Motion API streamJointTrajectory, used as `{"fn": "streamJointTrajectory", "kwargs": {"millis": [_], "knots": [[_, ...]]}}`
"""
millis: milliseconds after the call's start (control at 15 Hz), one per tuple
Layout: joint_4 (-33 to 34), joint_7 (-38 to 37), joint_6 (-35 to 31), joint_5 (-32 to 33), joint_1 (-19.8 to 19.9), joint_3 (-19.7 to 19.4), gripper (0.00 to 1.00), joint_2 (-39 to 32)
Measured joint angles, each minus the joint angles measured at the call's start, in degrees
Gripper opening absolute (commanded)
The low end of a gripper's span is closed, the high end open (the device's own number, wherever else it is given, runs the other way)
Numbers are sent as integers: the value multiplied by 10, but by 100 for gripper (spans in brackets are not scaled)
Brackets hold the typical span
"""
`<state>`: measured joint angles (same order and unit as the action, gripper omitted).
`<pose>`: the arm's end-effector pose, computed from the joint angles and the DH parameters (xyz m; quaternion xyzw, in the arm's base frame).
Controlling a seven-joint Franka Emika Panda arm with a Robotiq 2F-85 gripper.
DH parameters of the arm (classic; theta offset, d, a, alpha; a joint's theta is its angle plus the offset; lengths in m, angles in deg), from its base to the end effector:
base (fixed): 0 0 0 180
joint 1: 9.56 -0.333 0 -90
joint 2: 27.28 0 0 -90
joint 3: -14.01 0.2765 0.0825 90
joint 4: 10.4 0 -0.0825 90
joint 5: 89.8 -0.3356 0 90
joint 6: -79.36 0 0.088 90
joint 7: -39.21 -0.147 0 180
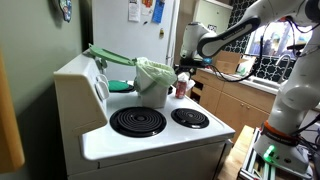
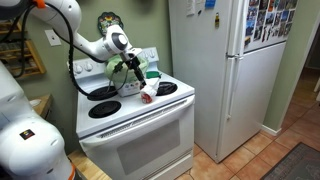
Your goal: Put the piece of tissue on the red can and then put the can and piece of tissue in the white bin
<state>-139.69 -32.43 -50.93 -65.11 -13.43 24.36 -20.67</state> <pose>0.4773 0.0975 0.3752 0.9146 -0.3557 0.1696 0.0906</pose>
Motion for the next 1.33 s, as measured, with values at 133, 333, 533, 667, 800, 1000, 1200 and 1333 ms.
{"fn": "streamJointTrajectory", "kwargs": {"millis": [133,333,533,667,800,1000,1200,1333], "knots": [[0,1,0,0,-1,0,96,-6],[-1,2,0,0,-3,1,75,-14],[-1,7,0,0,-3,0,45,-22],[2,10,0,0,-4,0,45,-23],[4,12,0,0,-4,0,43,-22],[5,12,1,2,-4,0,43,-21],[7,13,18,6,-7,1,43,-20],[13,13,46,14,-11,2,43,-18]]}}
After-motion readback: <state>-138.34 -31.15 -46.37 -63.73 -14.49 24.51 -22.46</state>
